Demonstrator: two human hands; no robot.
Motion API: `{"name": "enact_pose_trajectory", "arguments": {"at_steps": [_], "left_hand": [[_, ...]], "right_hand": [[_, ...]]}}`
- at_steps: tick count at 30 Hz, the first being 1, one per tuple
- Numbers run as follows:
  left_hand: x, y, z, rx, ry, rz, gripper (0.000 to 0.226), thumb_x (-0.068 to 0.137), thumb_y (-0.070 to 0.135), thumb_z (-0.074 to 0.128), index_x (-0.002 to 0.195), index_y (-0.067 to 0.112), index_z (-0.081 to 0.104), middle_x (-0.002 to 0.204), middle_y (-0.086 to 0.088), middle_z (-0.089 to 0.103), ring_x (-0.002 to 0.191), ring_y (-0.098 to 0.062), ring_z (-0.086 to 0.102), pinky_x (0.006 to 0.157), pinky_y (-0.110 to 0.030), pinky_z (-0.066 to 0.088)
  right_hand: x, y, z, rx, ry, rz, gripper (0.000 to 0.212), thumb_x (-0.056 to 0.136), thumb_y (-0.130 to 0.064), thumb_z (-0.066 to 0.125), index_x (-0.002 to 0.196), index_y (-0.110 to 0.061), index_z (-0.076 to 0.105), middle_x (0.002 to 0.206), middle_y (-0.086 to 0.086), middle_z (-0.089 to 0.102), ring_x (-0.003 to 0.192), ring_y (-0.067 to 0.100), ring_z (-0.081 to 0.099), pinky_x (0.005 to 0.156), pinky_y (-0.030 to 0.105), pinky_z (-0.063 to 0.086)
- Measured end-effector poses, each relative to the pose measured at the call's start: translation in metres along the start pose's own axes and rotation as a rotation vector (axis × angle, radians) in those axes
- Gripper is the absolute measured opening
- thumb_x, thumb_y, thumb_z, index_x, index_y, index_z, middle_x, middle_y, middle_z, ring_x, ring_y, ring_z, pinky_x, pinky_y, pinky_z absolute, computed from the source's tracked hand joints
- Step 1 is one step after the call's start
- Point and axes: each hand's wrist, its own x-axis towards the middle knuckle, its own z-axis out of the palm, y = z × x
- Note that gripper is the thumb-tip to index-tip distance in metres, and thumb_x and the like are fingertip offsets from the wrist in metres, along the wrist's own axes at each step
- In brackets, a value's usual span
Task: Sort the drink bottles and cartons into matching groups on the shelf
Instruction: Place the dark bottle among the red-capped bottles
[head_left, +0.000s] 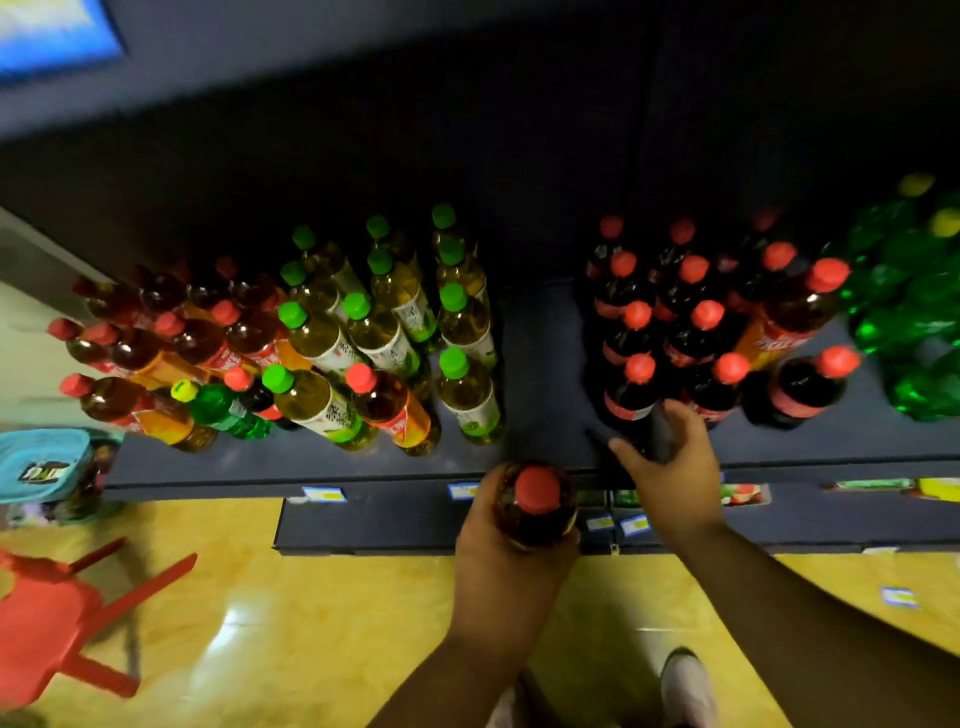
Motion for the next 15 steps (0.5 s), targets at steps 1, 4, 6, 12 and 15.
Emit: {"name": "enact_pose_trajectory", "arguments": {"at_steps": [1, 4, 6, 12, 15], "left_hand": [[-0.003, 0.000, -0.003, -0.009, 0.000, -0.018, 0.055, 0.069, 0.008, 0.088, 0.112, 0.032, 0.065, 0.106, 0.012, 0.074, 0.101, -0.004, 0.069, 0.094, -0.028, 0.056], [-0.012, 0.014, -0.014, -0.052, -0.007, -0.092, 0.054, 0.067, 0.010, 0.089, 0.111, 0.033, 0.066, 0.101, 0.009, 0.076, 0.096, -0.008, 0.071, 0.092, -0.037, 0.059], [-0.014, 0.026, -0.019, -0.073, -0.019, -0.114, 0.050, 0.067, 0.011, 0.090, 0.108, 0.029, 0.068, 0.094, 0.005, 0.077, 0.088, -0.013, 0.073, 0.086, -0.040, 0.061], [-0.020, 0.073, -0.030, -0.091, -0.139, -0.100, 0.039, 0.063, 0.009, 0.091, 0.095, 0.014, 0.070, 0.076, -0.005, 0.076, 0.072, -0.023, 0.073, 0.068, -0.040, 0.059], [-0.027, 0.092, -0.035, -0.140, -0.160, -0.073, 0.030, 0.066, -0.004, 0.087, 0.085, 0.014, 0.072, 0.074, -0.008, 0.076, 0.064, -0.022, 0.072, 0.061, -0.039, 0.058]], "right_hand": [[-0.008, -0.007, -0.008, -0.017, -0.007, -0.007, 0.065, 0.078, -0.024, 0.083, 0.133, -0.022, 0.049, 0.122, -0.012, 0.057, 0.117, 0.012, 0.055, 0.096, 0.031, 0.045], [-0.031, -0.041, -0.042, -0.016, -0.030, -0.030, 0.067, 0.077, -0.031, 0.082, 0.135, -0.023, 0.050, 0.129, -0.013, 0.055, 0.124, 0.011, 0.052, 0.099, 0.035, 0.046], [-0.043, -0.067, -0.066, 0.007, -0.051, -0.043, 0.072, 0.072, -0.044, 0.082, 0.135, -0.032, 0.050, 0.135, -0.019, 0.053, 0.130, 0.007, 0.048, 0.101, 0.037, 0.047], [-0.062, -0.122, -0.131, 0.057, -0.099, -0.063, 0.071, 0.075, -0.031, 0.083, 0.134, -0.042, 0.046, 0.128, -0.036, 0.048, 0.128, 0.002, 0.045, 0.105, 0.030, 0.041], [-0.068, -0.131, -0.153, 0.038, -0.143, -0.078, 0.081, 0.075, -0.032, 0.084, 0.144, -0.039, 0.041, 0.145, -0.022, 0.046, 0.138, 0.005, 0.041, 0.113, 0.036, 0.039]]}}
